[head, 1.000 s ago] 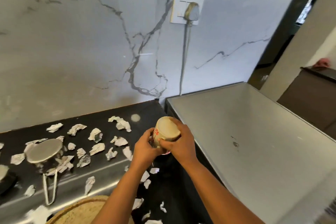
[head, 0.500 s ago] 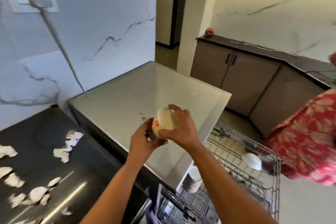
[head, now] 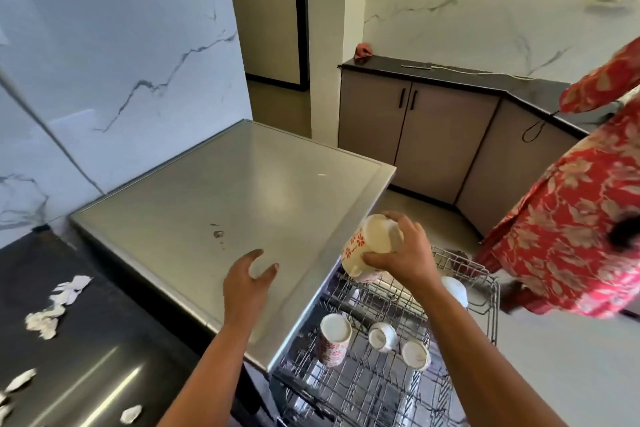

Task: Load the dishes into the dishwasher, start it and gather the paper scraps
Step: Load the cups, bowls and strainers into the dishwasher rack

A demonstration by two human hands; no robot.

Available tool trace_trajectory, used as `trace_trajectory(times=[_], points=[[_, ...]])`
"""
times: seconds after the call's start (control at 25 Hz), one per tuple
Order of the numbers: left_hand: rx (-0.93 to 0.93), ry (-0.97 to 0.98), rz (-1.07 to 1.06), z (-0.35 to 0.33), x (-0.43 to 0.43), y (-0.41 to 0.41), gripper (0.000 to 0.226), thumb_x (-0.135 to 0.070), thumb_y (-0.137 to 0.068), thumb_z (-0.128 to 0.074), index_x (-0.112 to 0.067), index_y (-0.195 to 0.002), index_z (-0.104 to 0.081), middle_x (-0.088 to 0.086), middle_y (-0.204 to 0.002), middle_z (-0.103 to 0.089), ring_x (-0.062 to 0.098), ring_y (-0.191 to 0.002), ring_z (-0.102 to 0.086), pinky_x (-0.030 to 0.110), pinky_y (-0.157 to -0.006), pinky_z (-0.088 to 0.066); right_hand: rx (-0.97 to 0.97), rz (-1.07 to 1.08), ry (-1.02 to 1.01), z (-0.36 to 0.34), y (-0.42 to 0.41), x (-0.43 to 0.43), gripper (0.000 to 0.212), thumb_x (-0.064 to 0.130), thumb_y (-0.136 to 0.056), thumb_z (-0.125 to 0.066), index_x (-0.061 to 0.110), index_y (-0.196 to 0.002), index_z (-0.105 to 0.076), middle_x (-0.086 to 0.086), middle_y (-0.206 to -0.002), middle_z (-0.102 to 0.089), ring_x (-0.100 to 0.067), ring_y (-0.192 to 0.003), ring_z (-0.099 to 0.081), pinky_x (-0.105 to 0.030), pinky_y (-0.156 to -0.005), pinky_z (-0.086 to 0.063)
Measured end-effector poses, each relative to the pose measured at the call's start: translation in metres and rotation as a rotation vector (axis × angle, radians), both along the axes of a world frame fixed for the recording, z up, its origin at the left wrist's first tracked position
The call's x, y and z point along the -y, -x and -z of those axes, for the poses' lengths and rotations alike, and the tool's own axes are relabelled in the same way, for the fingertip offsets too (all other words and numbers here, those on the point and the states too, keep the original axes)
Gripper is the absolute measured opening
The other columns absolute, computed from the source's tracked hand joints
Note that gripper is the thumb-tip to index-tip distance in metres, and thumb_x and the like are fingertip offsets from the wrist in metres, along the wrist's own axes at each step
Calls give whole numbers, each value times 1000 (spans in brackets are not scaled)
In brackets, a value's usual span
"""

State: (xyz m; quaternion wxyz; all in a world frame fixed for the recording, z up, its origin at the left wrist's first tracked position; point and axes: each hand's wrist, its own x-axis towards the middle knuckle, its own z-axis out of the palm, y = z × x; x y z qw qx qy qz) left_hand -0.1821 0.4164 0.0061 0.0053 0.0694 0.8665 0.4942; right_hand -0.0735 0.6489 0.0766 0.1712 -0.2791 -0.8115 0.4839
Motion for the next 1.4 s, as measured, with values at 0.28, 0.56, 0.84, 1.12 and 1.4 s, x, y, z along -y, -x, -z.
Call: trace_trajectory(times=[0.28, 0.56, 0.84, 1.12, 1.4], points=[[-185, 277, -345, 17, 55, 15, 36, -8, -79, -70, 0, -113, -64, 27, -113, -60, 42, -108, -51, 46, -100, -38, 158, -11, 7, 65, 10, -40, 89, 18, -52, -87, 23, -130, -45, -6, -123, -42, -21, -100, -43, -45, -88, -50], [-90, 654, -411, 29, 129, 39, 51, -28, -79, -72, 9, -112, -60, 34, -109, -60, 46, -110, -49, 52, -101, -35, 392, -109, -38, 147, 53, -35, 95, 26, -55, -87, 18, -136, -38, -15, -128, -40, -33, -111, -49, -50, -97, -45], [-123, 638, -420, 37, 124, 42, 52, -36, -80, -70, 1, -115, -61, 22, -124, -57, 37, -126, -42, 47, -108, -34, 637, -168, -116, 205, 86, -24, 86, 26, -66, -82, 20, -137, -34, -17, -134, -37, -37, -114, -52, -47, -93, -48], [-119, 682, -421, 39, 126, 42, 54, -44, -82, -65, -4, -118, -60, 18, -127, -55, 33, -128, -41, 46, -108, -34, 684, -309, -140, 231, 103, -30, 88, 18, -67, -79, 25, -140, -30, -18, -133, -38, -37, -118, -48, -50, -98, -46], [-115, 720, -431, 42, 128, 44, 56, -47, -83, -62, -3, -118, -60, 17, -129, -55, 30, -131, -40, 47, -108, -35, 720, -490, -226, 253, 101, -33, 89, 5, -68, -75, 32, -140, -30, -14, -139, -34, -35, -120, -47, -48, -95, -48]])
